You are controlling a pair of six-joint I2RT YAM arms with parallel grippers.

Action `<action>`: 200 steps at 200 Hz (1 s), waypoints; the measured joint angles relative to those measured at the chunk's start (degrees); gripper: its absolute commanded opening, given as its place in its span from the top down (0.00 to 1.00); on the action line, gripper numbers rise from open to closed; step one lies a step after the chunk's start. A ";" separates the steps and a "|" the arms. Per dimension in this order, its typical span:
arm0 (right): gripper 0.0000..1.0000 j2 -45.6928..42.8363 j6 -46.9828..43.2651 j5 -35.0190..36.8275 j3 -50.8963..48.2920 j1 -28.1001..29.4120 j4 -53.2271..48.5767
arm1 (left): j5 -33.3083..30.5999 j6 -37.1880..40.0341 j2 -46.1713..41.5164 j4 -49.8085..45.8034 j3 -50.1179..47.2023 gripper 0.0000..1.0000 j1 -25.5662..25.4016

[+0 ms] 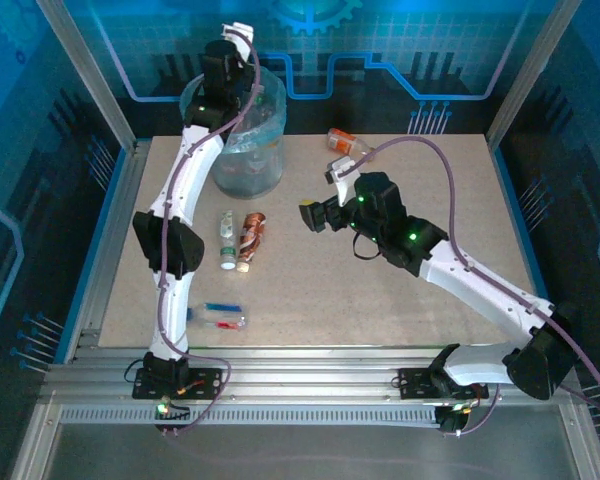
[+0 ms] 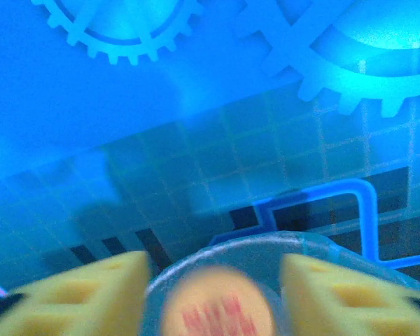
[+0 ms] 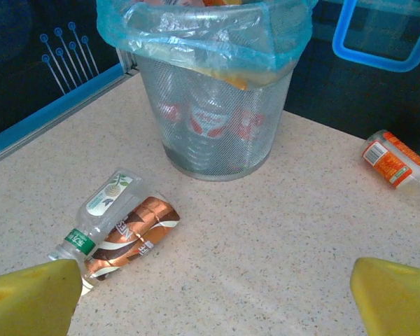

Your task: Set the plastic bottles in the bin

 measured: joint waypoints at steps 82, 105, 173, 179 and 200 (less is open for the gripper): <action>0.00 1.42 1.95 -0.98 0.74 -0.20 -0.44 | 5.14 -7.06 0.00 -2.43 0.09 0.45 0.00; 0.00 2.27 2.38 -0.85 1.22 -0.22 -0.83 | 6.88 -9.57 0.00 -4.55 0.11 0.46 0.00; 0.02 4.96 4.11 -0.85 3.02 -1.05 -3.04 | 9.97 -10.60 2.25 -11.63 0.79 0.46 -0.33; 0.01 5.05 4.28 -0.96 3.04 -1.05 -3.13 | 9.81 -10.25 2.60 -12.17 0.81 0.46 -0.33; 0.01 5.38 4.57 -1.22 3.41 -1.07 -3.52 | 9.16 -9.18 3.65 -13.55 0.87 0.46 -0.31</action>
